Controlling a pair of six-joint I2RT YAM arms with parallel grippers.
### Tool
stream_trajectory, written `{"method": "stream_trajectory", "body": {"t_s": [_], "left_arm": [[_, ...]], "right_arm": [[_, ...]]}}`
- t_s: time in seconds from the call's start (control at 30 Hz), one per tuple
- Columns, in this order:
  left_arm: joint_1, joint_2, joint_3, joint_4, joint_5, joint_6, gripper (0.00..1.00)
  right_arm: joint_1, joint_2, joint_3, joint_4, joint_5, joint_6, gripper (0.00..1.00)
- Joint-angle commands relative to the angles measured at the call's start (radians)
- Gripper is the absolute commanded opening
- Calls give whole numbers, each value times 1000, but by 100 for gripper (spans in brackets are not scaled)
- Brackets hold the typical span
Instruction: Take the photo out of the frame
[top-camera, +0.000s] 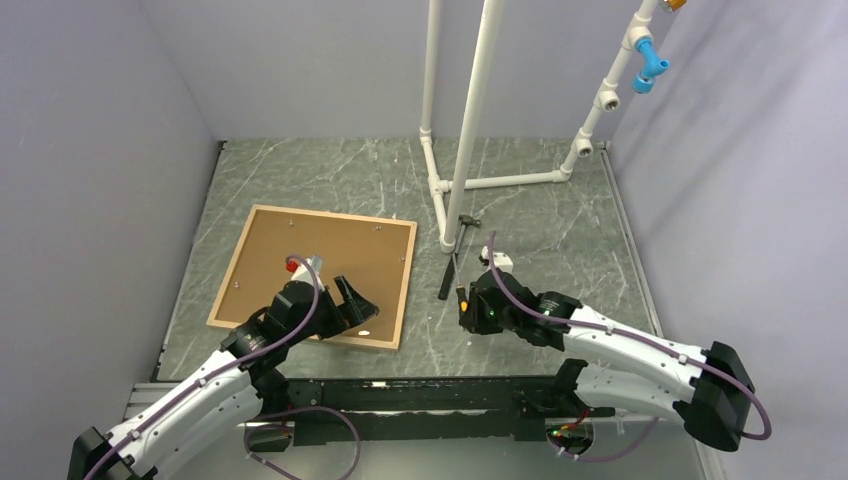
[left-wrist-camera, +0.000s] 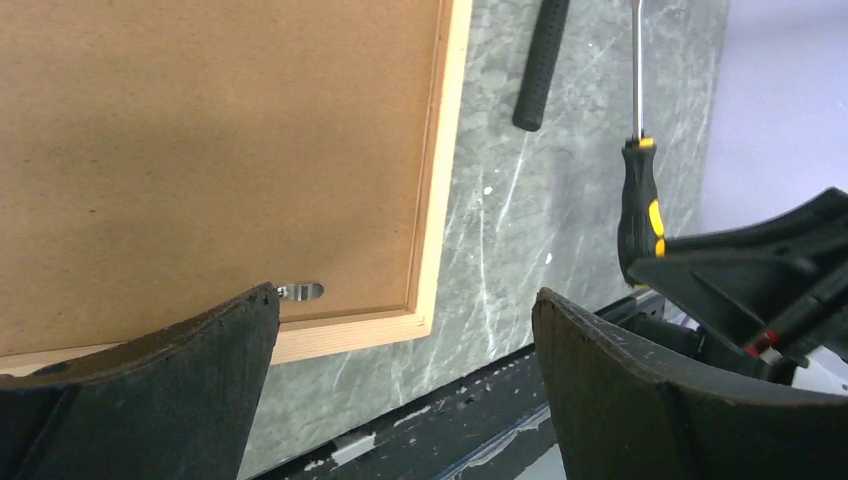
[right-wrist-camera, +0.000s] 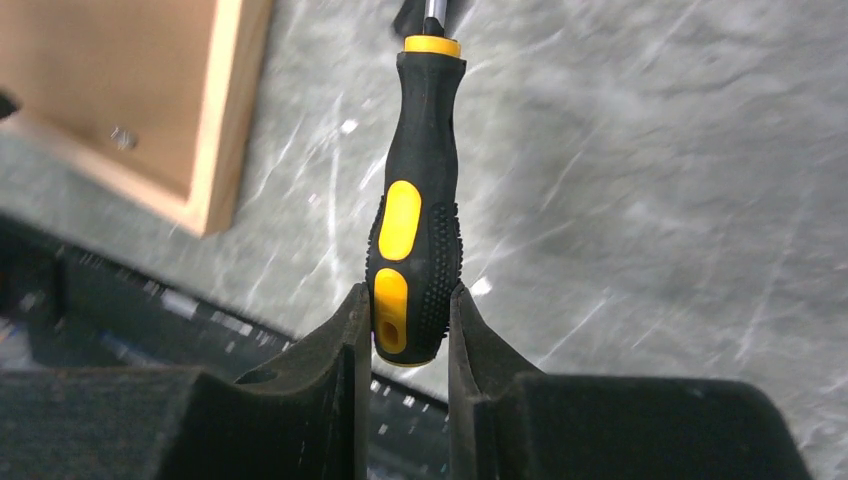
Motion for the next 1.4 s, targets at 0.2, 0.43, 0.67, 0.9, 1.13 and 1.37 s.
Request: {"method": "stream_trajectory", "body": {"t_s": [0.2, 0.43, 0.67, 0.9, 1.13, 1.37], "left_arm": [[7, 16, 58, -51, -100, 67, 99], [7, 68, 30, 18, -76, 54, 99], [9, 123, 31, 51, -83, 64, 99], [11, 126, 0, 81, -92, 42, 99], [13, 115, -20, 61, -128, 1, 99], [14, 125, -3, 14, -182, -8, 99]], "right_arm": [[3, -33, 45, 84, -482, 257, 0], [6, 119, 149, 124, -436, 305, 0], [39, 233, 250, 125, -371, 345, 0], [59, 341, 345, 74, -301, 393, 0], [72, 480, 426, 19, -280, 438, 0], [94, 552, 470, -43, -231, 466, 0]]}}
